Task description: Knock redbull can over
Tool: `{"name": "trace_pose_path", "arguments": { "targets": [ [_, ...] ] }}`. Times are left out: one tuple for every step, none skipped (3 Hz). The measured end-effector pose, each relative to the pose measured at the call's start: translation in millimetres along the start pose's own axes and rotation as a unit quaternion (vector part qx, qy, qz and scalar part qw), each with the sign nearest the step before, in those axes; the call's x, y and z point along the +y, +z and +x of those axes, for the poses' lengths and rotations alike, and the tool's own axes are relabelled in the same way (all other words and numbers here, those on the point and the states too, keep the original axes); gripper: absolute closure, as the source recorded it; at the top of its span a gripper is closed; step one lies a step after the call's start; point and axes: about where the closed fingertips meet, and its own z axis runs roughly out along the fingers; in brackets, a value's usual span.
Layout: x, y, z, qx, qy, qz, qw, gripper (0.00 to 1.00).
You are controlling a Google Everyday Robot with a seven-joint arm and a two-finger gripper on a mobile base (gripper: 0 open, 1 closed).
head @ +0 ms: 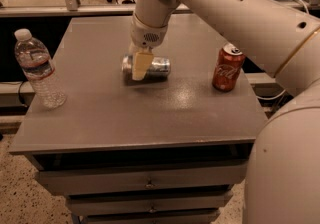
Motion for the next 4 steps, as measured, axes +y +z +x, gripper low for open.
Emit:
{"name": "trace_pose_path", "arguments": {
  "targets": [
    [10,5,-4,-0.001,-0.010,-0.010,0.9999,0.00],
    [15,5,-4,-0.007,-0.012,-0.014,0.9998,0.00],
    [8,-11,9,-0.034,0.011,0.002,0.9993,0.00],
    [-10,-48,47,-0.081,0.067,0.049,0.9932,0.00]
  ]
}}
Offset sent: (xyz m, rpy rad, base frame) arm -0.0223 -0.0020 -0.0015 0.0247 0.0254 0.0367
